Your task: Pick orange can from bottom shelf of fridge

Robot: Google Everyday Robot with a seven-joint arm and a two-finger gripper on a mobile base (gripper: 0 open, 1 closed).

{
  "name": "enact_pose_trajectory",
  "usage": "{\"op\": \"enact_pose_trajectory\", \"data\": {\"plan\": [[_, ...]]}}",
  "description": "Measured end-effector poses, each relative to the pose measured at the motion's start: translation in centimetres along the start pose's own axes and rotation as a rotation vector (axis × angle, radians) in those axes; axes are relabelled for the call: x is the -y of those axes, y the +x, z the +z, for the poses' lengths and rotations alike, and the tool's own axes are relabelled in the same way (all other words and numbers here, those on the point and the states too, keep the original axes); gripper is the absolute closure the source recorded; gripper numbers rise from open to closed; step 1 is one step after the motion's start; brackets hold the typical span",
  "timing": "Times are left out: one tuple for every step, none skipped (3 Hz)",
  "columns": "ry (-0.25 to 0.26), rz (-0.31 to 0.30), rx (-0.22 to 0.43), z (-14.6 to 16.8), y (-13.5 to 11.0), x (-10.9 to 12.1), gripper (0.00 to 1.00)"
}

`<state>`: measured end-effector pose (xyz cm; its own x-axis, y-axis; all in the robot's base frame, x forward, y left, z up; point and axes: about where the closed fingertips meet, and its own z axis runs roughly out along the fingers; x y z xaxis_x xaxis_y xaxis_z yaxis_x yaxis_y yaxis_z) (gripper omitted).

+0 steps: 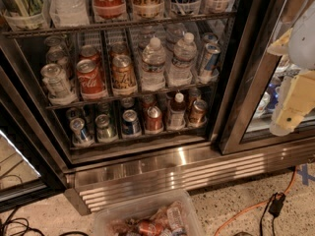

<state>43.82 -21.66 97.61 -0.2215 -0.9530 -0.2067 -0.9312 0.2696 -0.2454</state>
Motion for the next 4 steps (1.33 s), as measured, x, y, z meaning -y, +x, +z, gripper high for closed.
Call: {"op": "enact_pose_trajectory", "data": {"plan": [[0.000,0.000,0.000,0.0,0.0,0.0,0.00],[-0.003,0.029,0.019,1.7,-0.3,-0.4,0.00],[-0.017,0.062,0.073,5.9,-0.7,-1.2,0.00],[-0.016,0.084,0.140,11.3,-1.2,-1.5,0.00]]}}
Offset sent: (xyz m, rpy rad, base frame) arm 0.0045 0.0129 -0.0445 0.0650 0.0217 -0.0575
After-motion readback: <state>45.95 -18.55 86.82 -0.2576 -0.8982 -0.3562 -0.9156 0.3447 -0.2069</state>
